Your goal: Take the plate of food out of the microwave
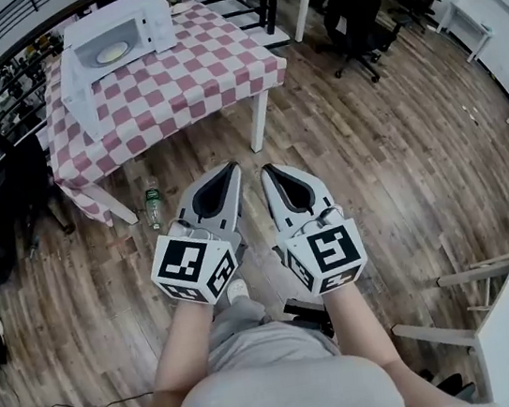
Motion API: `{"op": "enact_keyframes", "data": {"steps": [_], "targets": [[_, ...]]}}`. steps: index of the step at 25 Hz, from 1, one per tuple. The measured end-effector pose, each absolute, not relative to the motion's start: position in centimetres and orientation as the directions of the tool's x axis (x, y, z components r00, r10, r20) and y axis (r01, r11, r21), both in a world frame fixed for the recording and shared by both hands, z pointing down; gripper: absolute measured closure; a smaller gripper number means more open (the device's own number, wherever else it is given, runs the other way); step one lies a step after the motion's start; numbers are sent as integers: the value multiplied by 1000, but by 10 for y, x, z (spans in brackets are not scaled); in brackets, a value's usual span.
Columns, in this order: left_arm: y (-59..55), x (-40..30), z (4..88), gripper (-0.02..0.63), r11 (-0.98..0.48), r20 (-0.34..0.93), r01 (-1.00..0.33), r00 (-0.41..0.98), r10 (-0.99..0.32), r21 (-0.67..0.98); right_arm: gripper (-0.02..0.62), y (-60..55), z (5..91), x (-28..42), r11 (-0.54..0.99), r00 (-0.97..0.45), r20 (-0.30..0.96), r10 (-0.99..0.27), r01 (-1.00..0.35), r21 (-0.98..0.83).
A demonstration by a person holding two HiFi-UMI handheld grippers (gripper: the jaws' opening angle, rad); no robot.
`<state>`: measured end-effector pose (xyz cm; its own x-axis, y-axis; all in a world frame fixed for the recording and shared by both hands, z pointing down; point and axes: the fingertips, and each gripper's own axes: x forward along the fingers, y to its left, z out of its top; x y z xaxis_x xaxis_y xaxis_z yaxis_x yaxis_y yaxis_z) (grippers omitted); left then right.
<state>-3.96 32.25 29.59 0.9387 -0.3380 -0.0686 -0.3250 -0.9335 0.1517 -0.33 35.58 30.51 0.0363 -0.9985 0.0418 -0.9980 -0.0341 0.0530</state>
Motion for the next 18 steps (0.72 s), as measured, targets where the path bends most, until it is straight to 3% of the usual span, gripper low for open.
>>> {"op": "enact_keyframes", "data": {"steps": [18], "targets": [[186,-70,298,603,-890,-76,-426,894,-441,161,569,212,311,-31,58,-55,52,-997,-997,53]]}}
